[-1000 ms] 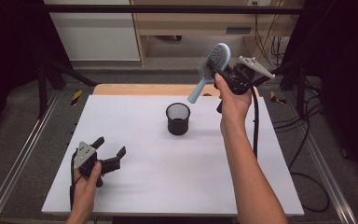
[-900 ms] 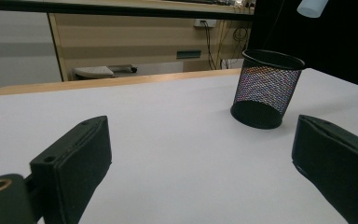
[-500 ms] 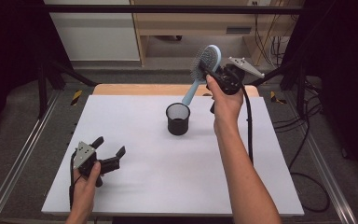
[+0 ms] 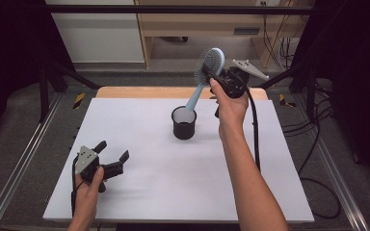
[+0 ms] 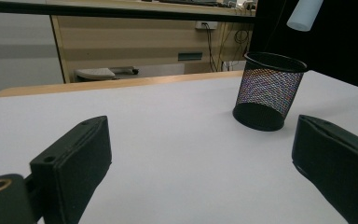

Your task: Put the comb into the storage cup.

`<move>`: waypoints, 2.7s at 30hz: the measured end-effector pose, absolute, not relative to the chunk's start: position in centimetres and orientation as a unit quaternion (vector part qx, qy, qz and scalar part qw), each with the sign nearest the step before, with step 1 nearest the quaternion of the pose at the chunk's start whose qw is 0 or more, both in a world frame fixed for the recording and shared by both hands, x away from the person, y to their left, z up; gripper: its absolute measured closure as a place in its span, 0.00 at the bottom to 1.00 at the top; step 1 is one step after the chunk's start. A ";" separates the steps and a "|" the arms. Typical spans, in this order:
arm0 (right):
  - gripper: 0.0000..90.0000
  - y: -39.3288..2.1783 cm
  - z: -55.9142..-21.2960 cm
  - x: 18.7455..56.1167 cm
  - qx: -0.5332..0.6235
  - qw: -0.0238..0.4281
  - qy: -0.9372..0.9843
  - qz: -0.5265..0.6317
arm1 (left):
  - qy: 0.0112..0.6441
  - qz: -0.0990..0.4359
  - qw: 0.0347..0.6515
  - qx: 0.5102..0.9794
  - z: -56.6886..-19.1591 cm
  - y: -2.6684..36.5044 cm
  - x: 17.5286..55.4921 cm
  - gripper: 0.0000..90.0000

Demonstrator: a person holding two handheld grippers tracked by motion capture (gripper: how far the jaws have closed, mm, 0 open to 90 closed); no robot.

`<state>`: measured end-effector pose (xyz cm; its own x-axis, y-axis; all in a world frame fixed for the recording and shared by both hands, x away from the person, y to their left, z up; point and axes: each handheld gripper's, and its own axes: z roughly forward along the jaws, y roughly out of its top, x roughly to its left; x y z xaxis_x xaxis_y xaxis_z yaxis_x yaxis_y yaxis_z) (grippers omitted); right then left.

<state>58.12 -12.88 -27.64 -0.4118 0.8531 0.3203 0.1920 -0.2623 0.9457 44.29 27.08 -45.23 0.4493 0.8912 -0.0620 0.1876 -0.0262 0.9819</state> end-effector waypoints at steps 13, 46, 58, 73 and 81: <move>0.58 -11.7 -28.5 58.6 0.470 0.261 0.564 0.626 | 0.419 0.314 0.558 0.644 -45.3 27.1 44.3 0.05; 0.58 -9.6 -34.7 60.9 0.487 0.252 0.596 0.586 | 0.415 0.319 0.555 0.647 -45.3 27.1 44.4 0.05; 0.58 -9.2 -36.3 61.0 0.488 0.247 0.600 0.584 | 0.417 0.315 0.554 0.648 -45.4 27.2 44.5 0.05; 0.58 -8.9 -37.1 61.1 0.492 0.238 0.599 0.585 | 0.415 0.315 0.555 0.648 -45.4 27.2 44.5 0.05; 0.58 -8.8 -37.3 61.1 0.493 0.237 0.598 0.586 | 0.416 0.316 0.553 0.649 -45.4 27.2 44.5 0.05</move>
